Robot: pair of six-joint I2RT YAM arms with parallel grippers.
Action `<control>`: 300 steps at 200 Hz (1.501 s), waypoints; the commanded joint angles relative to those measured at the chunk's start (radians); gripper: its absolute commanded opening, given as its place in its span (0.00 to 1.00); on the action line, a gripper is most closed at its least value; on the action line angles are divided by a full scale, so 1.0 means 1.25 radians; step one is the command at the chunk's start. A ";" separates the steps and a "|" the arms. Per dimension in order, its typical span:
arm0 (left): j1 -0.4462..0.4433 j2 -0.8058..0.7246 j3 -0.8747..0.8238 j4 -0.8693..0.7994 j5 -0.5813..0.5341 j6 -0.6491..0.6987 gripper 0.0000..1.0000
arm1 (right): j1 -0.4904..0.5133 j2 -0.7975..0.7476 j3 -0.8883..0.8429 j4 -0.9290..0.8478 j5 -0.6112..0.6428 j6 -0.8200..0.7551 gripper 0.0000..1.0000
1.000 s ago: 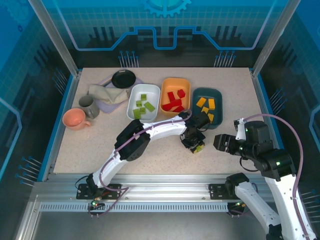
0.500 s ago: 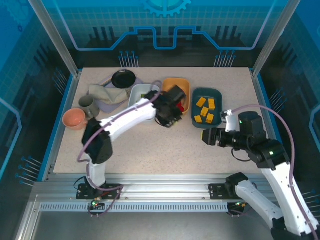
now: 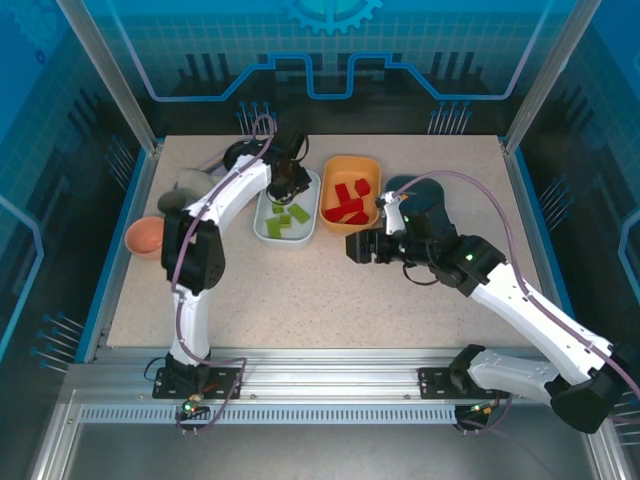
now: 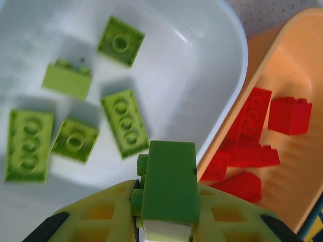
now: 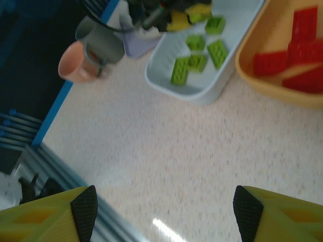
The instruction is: Sort the legos into containers by color
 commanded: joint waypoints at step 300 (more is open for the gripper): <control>0.031 -0.905 -0.658 -0.101 -0.162 0.259 0.99 | -0.250 -0.127 -0.024 -0.136 0.177 -0.143 1.00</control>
